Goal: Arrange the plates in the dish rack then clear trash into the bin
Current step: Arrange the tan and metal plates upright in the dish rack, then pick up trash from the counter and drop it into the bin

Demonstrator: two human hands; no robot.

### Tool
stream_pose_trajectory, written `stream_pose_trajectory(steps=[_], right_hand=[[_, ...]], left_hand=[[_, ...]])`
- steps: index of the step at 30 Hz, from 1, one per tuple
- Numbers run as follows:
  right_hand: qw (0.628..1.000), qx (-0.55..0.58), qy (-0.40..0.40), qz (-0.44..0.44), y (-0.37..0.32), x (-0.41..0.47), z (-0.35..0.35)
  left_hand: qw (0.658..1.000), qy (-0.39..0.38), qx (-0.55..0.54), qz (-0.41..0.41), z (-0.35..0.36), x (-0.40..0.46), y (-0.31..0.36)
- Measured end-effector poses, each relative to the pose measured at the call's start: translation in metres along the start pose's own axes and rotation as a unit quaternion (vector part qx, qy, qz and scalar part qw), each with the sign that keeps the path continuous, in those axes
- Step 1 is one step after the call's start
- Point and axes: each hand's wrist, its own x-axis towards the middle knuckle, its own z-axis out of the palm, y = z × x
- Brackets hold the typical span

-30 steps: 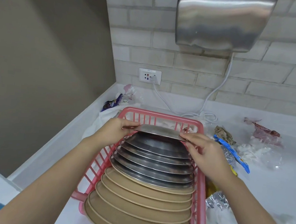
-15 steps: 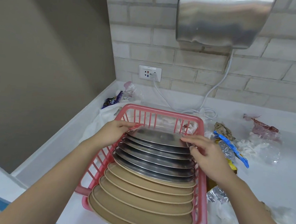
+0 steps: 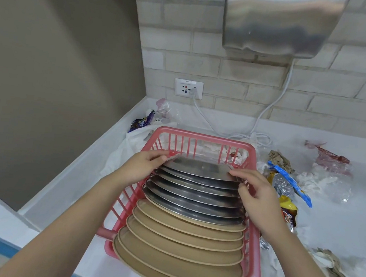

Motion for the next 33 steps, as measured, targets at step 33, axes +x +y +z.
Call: stream_pose_trajectory(steps=[33], right_hand=[[0.98, 0.103, 0.093, 0.142, -0.006, -0.02, 0.019]], left_hand=[[0.977, 0.138, 0.16, -0.034, -0.013, -0.011, -0.024]])
